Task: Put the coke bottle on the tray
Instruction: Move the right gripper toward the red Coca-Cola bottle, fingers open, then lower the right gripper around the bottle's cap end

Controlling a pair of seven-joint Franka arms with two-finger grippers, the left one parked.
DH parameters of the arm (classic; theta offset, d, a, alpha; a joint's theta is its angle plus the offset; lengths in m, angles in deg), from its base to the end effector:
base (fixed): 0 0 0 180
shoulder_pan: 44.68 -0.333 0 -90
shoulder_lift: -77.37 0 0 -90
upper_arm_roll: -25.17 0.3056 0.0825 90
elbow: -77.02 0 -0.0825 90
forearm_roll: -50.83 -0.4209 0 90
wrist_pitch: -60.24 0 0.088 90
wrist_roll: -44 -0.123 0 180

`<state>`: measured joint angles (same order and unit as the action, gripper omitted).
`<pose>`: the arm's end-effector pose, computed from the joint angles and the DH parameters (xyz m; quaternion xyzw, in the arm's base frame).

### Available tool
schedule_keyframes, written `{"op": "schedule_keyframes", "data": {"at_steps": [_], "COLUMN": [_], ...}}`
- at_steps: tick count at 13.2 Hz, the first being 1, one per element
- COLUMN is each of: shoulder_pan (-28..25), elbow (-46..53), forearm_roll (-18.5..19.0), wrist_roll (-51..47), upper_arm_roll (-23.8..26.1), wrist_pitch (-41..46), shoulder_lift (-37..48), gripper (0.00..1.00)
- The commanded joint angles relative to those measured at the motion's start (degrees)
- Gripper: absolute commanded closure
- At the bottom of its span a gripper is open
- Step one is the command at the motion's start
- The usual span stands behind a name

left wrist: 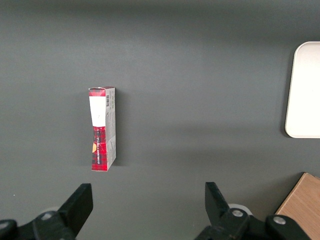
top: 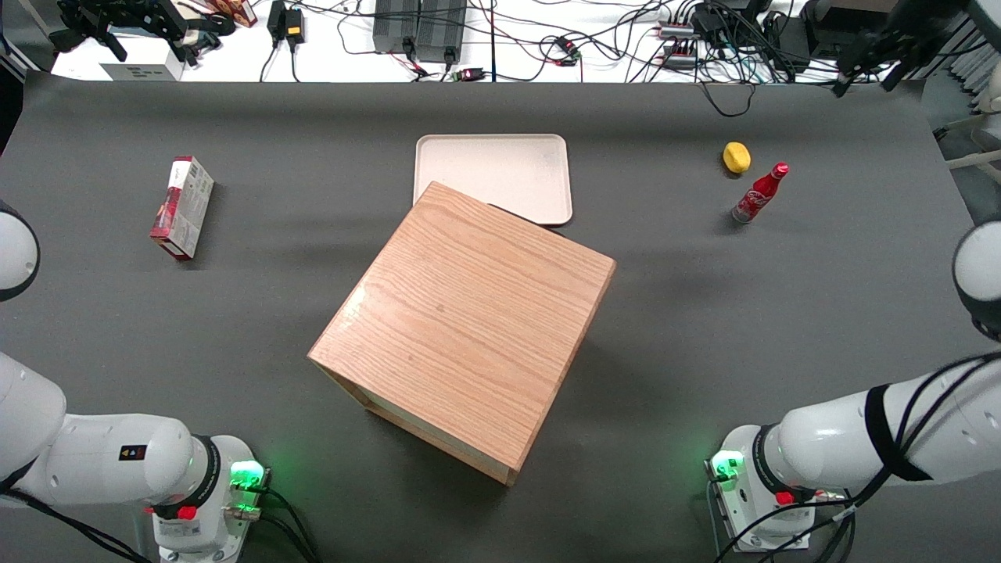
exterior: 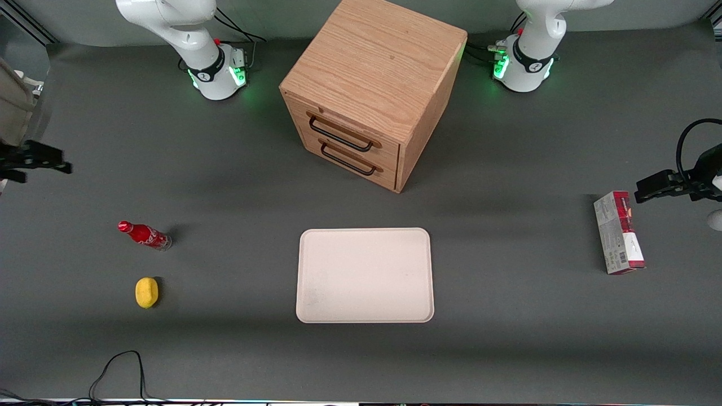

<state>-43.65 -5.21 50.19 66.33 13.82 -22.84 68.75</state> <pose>0.6070 -0.1233 0.5669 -0.9940 -0.0869 0.0660 0.0110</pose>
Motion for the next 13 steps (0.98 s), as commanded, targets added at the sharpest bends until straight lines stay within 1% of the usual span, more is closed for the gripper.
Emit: {"op": "schedule_keyframes", "data": {"at_steps": [1,3,6,8,11,13], "shoulder_pan": [-0.3,-0.2,-0.2,-0.2,-0.3,-0.5], "elbow": [12.6,12.2,6.1,-1.8,-16.1,-20.0], "forearm_roll": [0.1,0.0,-0.3,-0.4,-0.4,-0.6], "wrist_roll": [2.2,2.3,2.5,2.5,2.5,2.4], "upper_arm_roll": [-0.5,-0.6,-0.7,-0.8,-0.8,-0.8], "wrist_pitch": [5.6,5.6,3.5,-2.9,-17.0,-23.9], "shoulder_lift": [-8.6,-8.6,-7.2,-4.5,-1.0,-1.8], "gripper": [0.00,0.00,0.00,0.00,0.00,0.00]}}
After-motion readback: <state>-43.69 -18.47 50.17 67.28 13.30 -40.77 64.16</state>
